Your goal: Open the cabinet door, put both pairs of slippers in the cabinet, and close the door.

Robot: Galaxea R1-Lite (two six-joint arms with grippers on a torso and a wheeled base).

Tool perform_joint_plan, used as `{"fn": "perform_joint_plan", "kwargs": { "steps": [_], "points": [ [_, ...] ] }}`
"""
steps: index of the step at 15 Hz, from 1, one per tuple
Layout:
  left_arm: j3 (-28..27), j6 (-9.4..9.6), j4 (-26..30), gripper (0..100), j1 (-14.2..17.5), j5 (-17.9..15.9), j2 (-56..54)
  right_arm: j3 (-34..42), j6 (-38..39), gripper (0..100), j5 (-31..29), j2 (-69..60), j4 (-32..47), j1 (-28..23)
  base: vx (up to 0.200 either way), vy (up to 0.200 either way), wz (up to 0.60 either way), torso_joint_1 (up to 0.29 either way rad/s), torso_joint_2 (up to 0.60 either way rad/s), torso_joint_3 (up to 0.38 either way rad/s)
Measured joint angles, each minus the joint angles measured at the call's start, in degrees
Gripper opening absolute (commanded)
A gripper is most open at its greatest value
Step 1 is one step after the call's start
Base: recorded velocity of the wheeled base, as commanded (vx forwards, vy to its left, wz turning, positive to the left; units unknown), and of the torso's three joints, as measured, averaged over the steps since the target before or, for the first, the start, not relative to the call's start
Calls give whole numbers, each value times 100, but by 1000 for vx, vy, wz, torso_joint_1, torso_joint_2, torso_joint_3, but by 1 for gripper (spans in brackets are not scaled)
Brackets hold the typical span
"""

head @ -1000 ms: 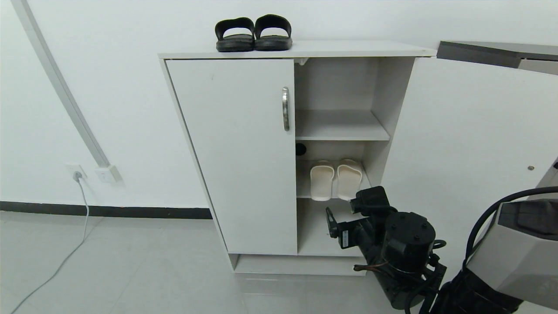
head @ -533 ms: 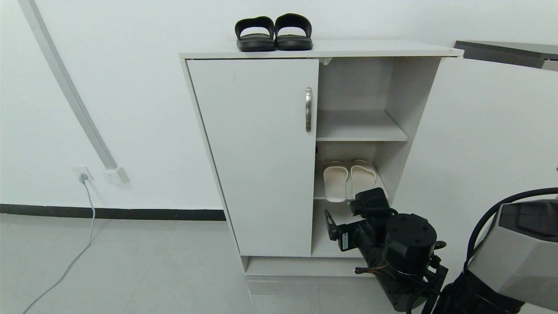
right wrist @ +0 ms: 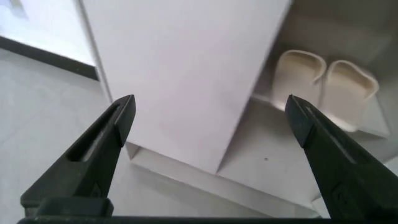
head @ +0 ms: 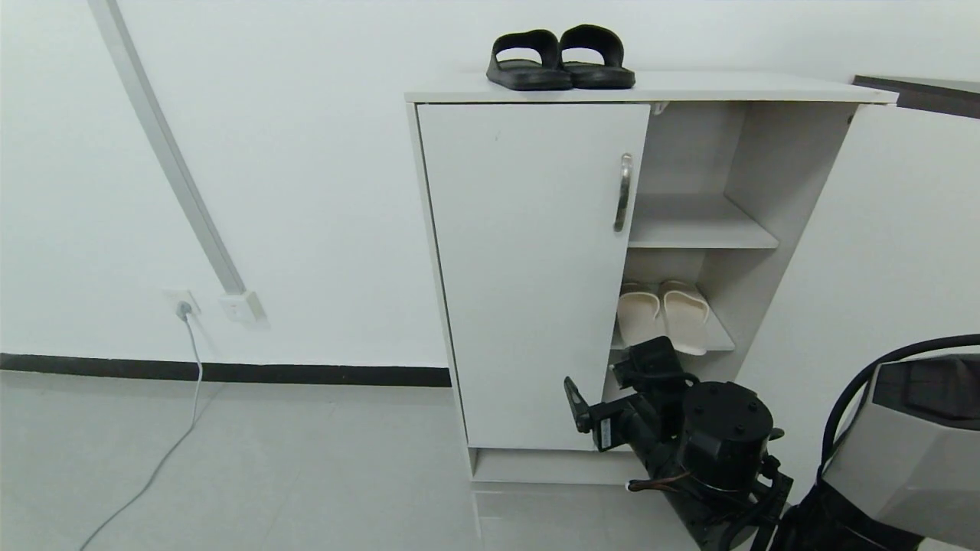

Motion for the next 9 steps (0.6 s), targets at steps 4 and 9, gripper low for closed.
{"fn": "perform_joint_plan", "kwargs": {
  "steps": [4, 9],
  "points": [
    [0, 0, -2, 0, 7, -2, 2, 54, -11, 100, 5, 9, -2, 7, 0, 0, 0, 0, 0, 0],
    [0, 0, -2, 0, 7, -2, 5, 77, -13, 100, 6, 44, -13, 0, 0, 0, 0, 0, 0, 0]
  ]
}}
